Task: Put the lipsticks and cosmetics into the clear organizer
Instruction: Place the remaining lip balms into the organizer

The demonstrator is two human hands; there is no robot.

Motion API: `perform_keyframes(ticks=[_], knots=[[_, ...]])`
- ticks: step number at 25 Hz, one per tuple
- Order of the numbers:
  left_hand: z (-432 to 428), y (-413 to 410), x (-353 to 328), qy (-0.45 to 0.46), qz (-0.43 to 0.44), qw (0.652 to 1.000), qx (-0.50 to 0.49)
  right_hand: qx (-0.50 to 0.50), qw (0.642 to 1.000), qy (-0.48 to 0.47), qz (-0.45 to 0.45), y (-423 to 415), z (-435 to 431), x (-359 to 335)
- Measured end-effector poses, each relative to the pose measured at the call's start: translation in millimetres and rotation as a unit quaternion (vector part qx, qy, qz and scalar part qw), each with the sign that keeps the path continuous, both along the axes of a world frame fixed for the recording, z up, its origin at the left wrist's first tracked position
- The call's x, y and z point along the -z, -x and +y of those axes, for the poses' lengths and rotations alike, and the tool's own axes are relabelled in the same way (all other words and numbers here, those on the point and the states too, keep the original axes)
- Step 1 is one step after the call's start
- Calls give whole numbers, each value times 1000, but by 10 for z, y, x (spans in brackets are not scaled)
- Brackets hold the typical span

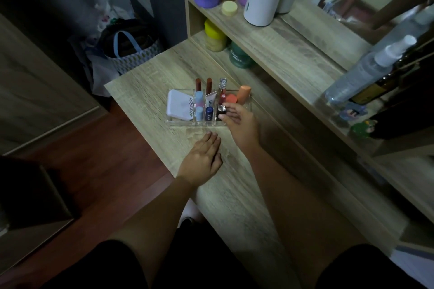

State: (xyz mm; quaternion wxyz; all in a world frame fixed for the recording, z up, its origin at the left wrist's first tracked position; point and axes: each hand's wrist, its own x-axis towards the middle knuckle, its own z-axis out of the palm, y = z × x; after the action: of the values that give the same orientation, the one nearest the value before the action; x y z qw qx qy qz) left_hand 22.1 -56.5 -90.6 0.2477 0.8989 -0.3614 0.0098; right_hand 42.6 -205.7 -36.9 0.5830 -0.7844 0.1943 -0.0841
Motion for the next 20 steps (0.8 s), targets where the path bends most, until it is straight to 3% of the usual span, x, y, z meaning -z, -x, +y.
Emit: perform_keyframes(ticks=[16, 20], knots=[[-4, 1, -71, 24, 24, 999, -1, 43, 998, 36, 5, -28, 83, 115], [98, -19, -119, 113, 116, 977, -140, 42, 998, 28, 21, -13, 96, 104]])
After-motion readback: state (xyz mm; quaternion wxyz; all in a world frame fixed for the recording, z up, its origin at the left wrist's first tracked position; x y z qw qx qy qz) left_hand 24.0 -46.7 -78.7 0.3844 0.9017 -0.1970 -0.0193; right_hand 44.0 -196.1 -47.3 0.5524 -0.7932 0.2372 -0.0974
